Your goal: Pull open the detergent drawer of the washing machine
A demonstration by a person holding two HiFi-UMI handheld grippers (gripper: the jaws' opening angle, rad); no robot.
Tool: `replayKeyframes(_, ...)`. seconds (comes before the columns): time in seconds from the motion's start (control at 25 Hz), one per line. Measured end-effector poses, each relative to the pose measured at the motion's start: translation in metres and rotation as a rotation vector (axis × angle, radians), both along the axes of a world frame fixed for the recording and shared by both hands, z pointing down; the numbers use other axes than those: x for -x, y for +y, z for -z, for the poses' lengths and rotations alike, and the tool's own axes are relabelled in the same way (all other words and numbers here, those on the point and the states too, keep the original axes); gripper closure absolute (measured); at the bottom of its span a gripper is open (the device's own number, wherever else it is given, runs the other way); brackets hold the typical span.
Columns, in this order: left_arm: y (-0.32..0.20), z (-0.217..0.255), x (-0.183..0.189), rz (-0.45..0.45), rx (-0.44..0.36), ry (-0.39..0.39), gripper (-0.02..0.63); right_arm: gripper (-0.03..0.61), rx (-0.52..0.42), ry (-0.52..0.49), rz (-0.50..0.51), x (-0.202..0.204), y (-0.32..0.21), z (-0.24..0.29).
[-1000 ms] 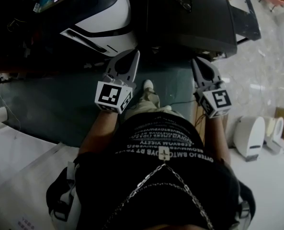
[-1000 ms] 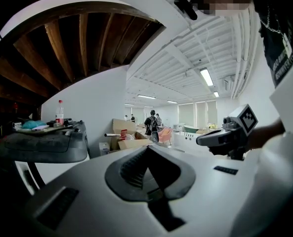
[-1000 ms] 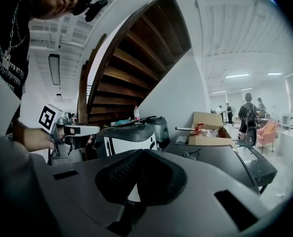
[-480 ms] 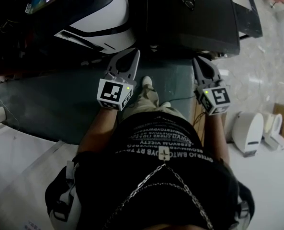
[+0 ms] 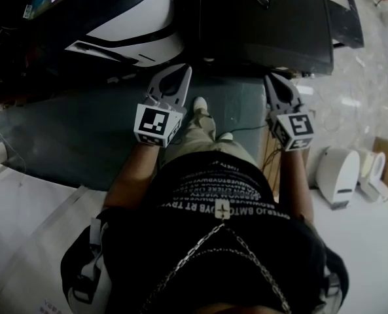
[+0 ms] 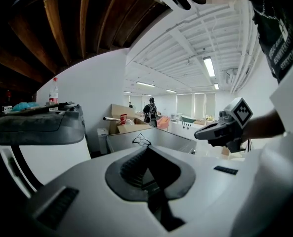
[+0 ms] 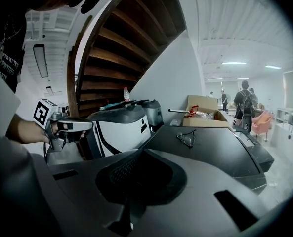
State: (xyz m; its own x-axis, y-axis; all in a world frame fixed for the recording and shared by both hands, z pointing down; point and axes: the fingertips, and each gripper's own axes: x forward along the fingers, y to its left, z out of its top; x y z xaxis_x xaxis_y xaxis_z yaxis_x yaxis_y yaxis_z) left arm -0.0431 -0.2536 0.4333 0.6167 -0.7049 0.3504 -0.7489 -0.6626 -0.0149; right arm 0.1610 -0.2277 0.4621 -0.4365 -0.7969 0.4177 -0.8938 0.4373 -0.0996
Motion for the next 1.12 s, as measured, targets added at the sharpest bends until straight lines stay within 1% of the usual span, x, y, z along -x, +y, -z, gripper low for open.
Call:
replayKeyframes(0.12, -0.005, -0.015, -0.002, -0.005, 0.016, -0.013, 0.617, 0.575, 0.016, 0.008, 0.002, -0.002, -0.005, -0.016)
replayKeyframes(0.28, -0.008, -0.031, -0.007, -0.016, 0.034, -0.005, 0.618, 0.575, 0.045, 0.01, -0.001, -0.002, -0.008, -0.036)
replayKeyframes(0.4, -0.009, -0.047, -0.008, -0.018, 0.068, -0.003, 0.618, 0.575, 0.066, -0.017, 0.013, 0.007, -0.009, -0.045)
replayKeyframes(0.56, -0.013, -0.058, -0.006, -0.021, 0.088, -0.002, 0.617, 0.575, 0.08, -0.022, 0.008, 0.011, -0.015, -0.058)
replayKeyframes(0.88, -0.037, -0.076, 0.002, -0.051, 0.106, -0.031, 0.617, 0.575, 0.132, 0.002, -0.042, 0.009, -0.03, -0.076)
replayKeyframes(1.12, -0.056, -0.095, 0.005, -0.108, 0.132, -0.046, 0.617, 0.575, 0.157, 0.009, -0.107, 0.01, -0.048, -0.096)
